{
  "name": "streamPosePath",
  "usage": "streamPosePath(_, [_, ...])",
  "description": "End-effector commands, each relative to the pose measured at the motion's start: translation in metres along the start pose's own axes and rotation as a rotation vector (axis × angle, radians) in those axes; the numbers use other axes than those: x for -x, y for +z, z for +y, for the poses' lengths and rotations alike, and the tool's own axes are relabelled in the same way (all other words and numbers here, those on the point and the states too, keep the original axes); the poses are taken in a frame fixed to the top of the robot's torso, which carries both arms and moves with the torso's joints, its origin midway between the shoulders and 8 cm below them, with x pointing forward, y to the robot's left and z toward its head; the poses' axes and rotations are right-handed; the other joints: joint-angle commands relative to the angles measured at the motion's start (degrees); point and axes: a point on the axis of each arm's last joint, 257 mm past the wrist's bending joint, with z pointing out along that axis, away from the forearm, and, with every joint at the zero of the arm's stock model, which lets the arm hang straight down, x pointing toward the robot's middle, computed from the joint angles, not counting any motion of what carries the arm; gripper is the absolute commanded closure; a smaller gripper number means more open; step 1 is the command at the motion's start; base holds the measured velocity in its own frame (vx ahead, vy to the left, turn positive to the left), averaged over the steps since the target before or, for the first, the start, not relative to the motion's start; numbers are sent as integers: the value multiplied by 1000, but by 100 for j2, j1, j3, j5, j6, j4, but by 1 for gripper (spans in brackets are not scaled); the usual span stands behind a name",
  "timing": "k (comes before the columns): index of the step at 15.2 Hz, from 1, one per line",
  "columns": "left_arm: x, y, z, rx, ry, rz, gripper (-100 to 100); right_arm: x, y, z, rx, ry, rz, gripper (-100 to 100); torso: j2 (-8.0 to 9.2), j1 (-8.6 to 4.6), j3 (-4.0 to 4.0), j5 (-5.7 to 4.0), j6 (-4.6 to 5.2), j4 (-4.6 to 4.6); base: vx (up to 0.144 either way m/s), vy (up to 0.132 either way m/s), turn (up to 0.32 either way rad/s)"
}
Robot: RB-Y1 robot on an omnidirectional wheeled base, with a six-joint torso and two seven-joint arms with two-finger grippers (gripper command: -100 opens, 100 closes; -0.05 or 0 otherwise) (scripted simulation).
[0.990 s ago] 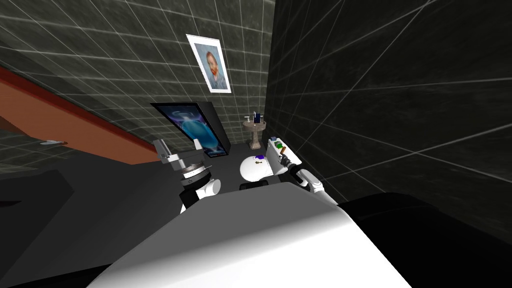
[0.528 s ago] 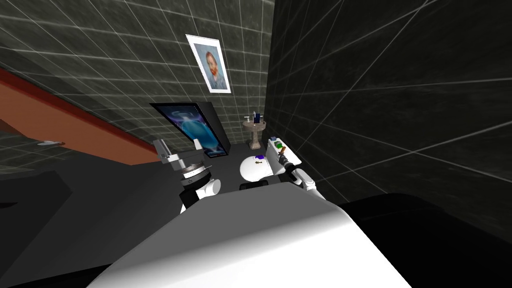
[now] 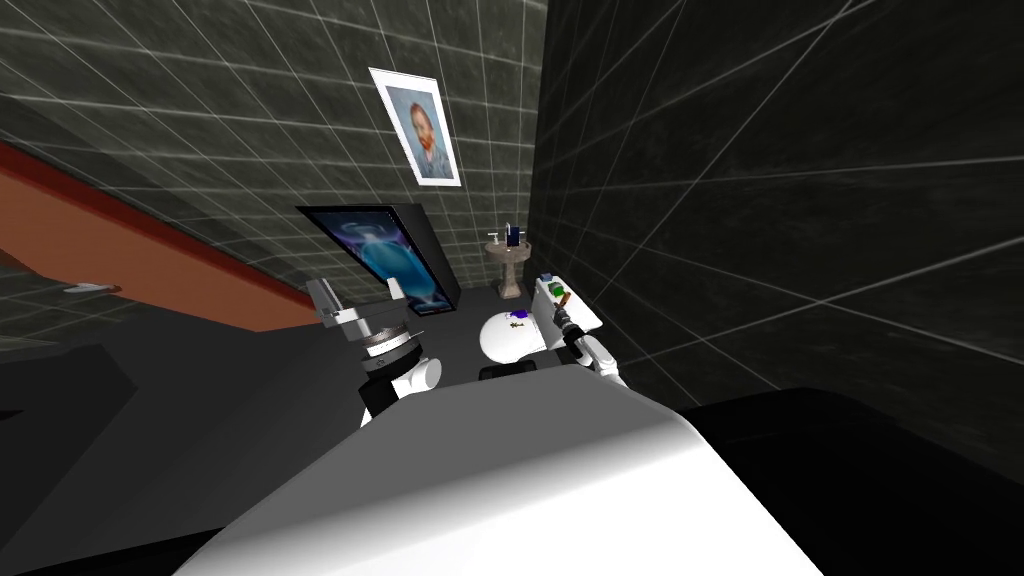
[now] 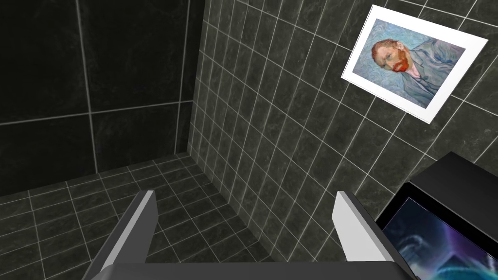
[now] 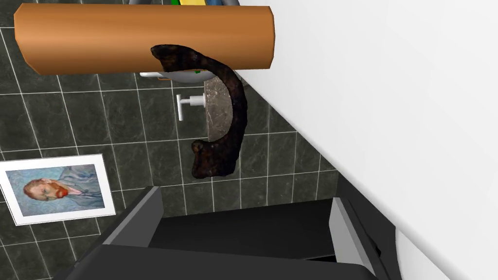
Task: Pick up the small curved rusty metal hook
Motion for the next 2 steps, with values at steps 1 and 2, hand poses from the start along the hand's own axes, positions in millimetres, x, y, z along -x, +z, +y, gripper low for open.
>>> streamPosePath(1, [0,0,0,0,0,0,0,0,0,0,0,0,0,-100,0,0,0,0,0,0,0,0,0])
streamPosePath(2, [0,0,0,0,0,0,0,0,0,0,0,0,0,100,0,-1,0,0,0,0,0,0,0])
